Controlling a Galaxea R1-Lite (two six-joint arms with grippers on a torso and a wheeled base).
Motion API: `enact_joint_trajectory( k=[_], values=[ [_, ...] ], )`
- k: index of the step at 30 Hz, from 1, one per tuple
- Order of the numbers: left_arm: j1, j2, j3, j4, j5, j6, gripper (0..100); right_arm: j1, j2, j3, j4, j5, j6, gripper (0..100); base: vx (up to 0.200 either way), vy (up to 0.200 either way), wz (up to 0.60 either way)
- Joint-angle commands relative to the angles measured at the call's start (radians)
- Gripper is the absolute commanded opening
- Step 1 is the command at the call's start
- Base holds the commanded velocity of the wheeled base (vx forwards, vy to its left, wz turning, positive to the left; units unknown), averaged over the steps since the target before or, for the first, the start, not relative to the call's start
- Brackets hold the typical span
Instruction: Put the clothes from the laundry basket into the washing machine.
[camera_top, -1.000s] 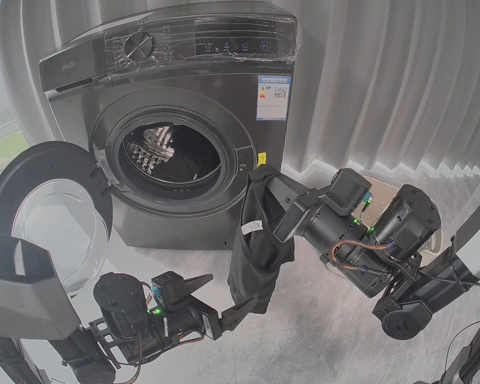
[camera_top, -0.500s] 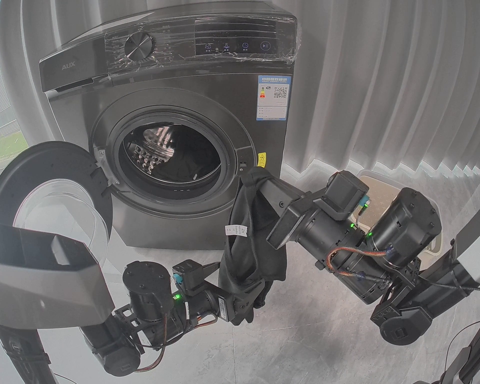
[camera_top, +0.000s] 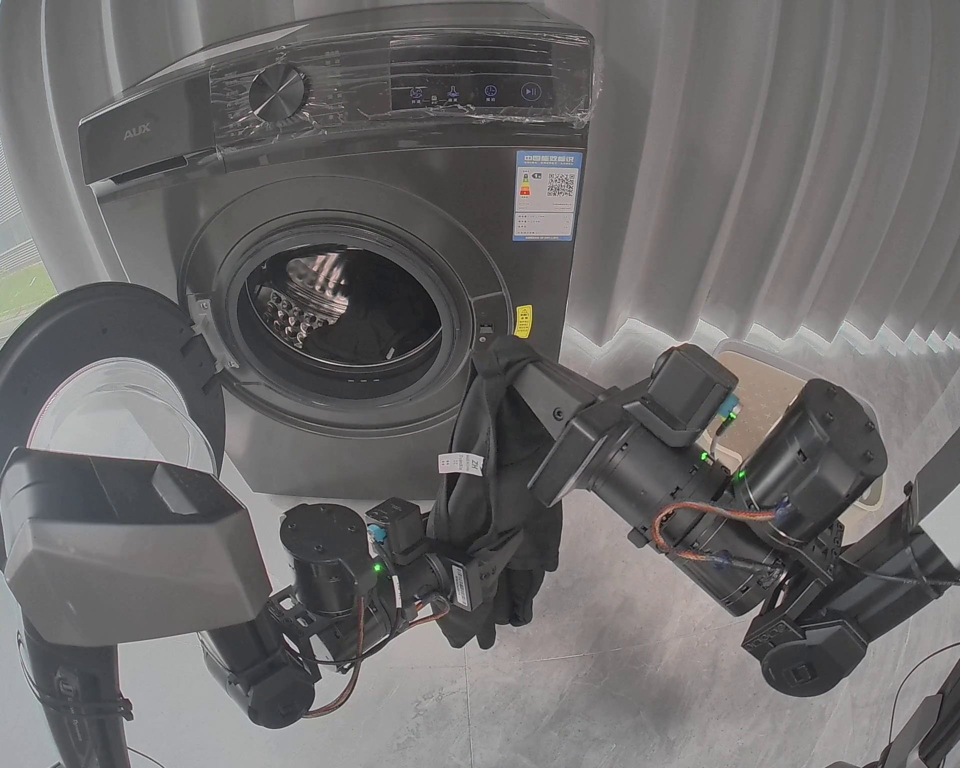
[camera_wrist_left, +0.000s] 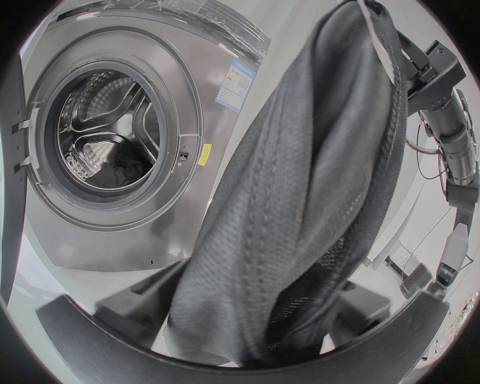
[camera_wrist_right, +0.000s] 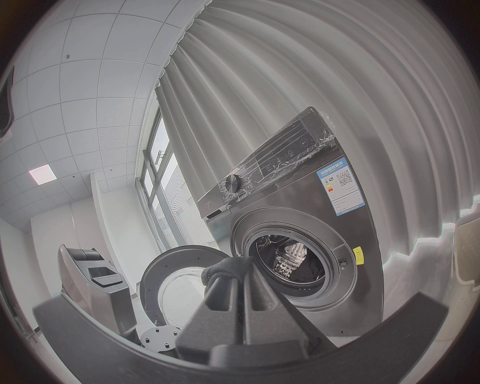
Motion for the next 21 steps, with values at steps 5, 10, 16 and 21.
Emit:
enact_joint_trajectory(
  k=[5,10,16,21],
  values=[
    [0.005,0.006,0.003,-0.005,0.003,-0.001,0,-0.029,-0.008,-0.007,-0.001,-0.001,0.002,0,0.000,0.000,0.00],
    [-0.005,-0.041,0.039,-0.005,0.003,-0.001,0,-0.090,-0.002,-0.021,0.001,-0.001,0.002,0,0.000,0.000,0.00],
    [-0.044,-0.170,0.120,-0.004,0.003,-0.002,0,-0.180,0.012,-0.039,0.001,0.005,0.003,0,0.000,0.000,0.00],
    [-0.086,-0.302,0.192,-0.002,-0.006,-0.004,0,-0.194,0.018,-0.033,0.002,0.005,0.005,0,0.000,0.000,0.00]
  ],
)
